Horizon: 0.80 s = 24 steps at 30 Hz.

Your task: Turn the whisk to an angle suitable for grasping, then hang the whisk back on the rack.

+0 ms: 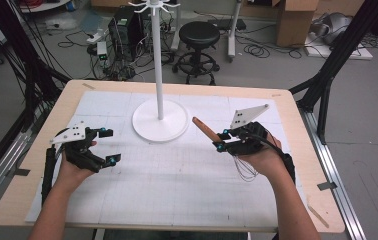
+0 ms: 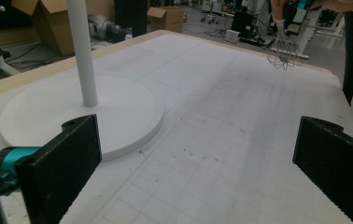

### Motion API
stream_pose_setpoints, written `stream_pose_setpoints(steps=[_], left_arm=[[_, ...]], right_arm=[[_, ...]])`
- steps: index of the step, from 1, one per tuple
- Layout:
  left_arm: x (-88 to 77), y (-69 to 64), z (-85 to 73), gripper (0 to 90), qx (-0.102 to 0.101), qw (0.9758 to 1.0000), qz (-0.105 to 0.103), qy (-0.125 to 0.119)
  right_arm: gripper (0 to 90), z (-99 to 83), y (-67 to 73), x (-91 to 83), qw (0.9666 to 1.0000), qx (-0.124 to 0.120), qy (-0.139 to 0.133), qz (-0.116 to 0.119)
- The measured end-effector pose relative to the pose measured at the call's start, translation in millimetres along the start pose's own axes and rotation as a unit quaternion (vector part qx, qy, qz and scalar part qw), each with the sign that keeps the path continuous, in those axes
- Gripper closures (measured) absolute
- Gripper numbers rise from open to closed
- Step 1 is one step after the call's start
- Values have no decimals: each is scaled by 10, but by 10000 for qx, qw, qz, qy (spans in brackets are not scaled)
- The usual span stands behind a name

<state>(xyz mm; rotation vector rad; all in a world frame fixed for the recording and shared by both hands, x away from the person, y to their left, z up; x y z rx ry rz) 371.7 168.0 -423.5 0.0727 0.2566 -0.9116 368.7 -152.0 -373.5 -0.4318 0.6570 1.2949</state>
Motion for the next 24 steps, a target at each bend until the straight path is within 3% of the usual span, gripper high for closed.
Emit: stream_pose_setpoints(steps=[12,21,24], left_arm=[[4,-1,-3,16,8,10000,5,8],[27,33,6,17,-95,9999,-6,-73],[30,20,14,17,-26,10000,13,-45]], right_arm=[[697,96,-59,-83,9991,7,-402,-95],[698,249,-159,-163,9965,34,-828,-140],[697,308,-174,-167,9958,71,-902,-131]])
Point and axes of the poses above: each handheld gripper's, and its own axes: x roughly forward along the jaws, z roughly out of its top, y roughly to its left, the point moved 10 cm from there along x, roughly forward along the jaws, and after that the axes turned 12 degrees about z, right-handed, at the moved point
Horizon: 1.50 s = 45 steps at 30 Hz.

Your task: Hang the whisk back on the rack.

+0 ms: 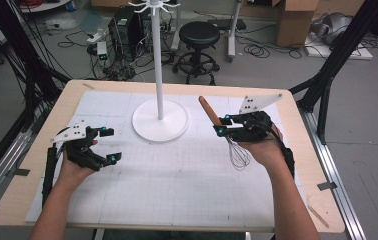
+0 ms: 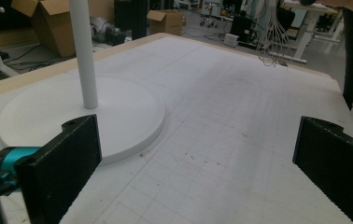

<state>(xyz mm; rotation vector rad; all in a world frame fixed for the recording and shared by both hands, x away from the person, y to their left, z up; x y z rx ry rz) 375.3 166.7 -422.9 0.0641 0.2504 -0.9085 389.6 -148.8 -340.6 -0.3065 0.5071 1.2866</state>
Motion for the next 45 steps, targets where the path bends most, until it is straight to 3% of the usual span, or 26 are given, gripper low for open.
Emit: stream_pose_setpoints(steps=[4,5,11,24,30,45], left_arm=[[-34,-30,8,17,47,10000,-13,35],[-45,-31,9,17,60,10000,8,39],[-44,-29,-9,17,48,10000,16,72],[-39,-35,-10,17,58,10000,1,78],[-43,-32,-7,17,51,10000,-6,66],[-55,-44,8,17,44,10000,-22,35]], right_arm=[[698,72,-39,-6,10000,-48,-25,-45],[697,75,-22,-10,10000,50,-23,4],[698,198,-139,-63,9998,107,-177,36],[697,687,-261,-142,9985,47,-546,55],[697,913,-299,-145,9985,-28,-553,13],[697,1236,-405,-161,9977,5,-674,-70]])
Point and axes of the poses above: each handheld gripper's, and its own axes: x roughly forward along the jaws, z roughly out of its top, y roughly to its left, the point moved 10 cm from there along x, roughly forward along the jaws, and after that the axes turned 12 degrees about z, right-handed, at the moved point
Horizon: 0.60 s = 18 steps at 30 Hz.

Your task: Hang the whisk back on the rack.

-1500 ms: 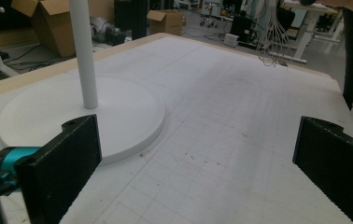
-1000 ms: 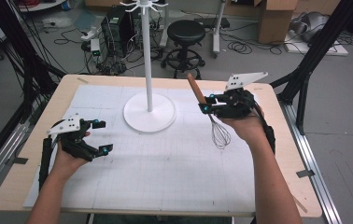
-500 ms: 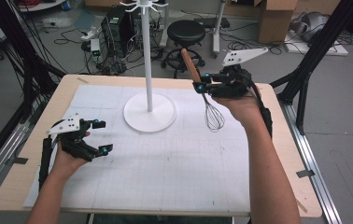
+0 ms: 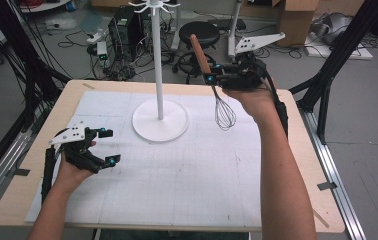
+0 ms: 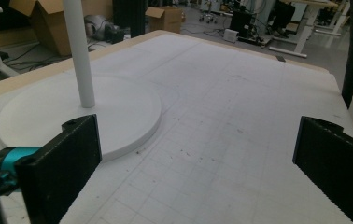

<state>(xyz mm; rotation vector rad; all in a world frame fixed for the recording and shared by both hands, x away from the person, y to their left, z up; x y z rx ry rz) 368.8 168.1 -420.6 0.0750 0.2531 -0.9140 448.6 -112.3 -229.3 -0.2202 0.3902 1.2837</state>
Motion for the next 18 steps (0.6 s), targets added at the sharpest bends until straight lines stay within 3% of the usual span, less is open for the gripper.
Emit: stream_pose_setpoints(steps=[18], left_arm=[[5,-4,-9,17,20,10000,-5,34]], right_arm=[[698,338,-65,76,9998,-56,-171,3]])
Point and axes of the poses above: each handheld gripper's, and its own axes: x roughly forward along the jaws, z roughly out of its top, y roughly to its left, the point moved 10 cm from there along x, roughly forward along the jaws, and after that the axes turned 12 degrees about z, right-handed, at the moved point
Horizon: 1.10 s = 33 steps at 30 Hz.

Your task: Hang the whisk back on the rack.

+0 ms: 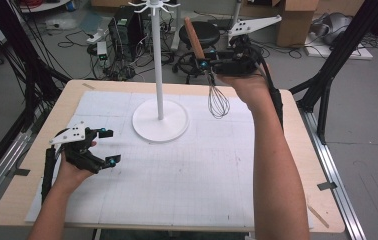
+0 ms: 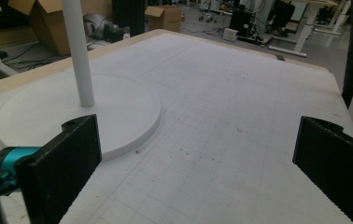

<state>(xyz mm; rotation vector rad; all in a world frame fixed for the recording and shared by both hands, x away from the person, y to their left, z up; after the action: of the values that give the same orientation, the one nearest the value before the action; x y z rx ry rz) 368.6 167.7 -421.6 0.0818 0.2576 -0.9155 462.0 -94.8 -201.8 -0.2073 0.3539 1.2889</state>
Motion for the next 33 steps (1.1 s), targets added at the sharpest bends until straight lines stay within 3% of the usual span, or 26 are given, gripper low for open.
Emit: stream_pose_setpoints(steps=[7,21,33], left_arm=[[3,2,4,17,-28,10000,-1,-23],[0,-2,5,17,-2,10000,-11,-15],[1,-8,4,17,4,10000,-16,-10]], right_arm=[[697,89,-66,70,10000,14,-40,27],[698,171,-257,201,9996,135,188,-191],[698,243,-317,235,9989,176,301,-316]])
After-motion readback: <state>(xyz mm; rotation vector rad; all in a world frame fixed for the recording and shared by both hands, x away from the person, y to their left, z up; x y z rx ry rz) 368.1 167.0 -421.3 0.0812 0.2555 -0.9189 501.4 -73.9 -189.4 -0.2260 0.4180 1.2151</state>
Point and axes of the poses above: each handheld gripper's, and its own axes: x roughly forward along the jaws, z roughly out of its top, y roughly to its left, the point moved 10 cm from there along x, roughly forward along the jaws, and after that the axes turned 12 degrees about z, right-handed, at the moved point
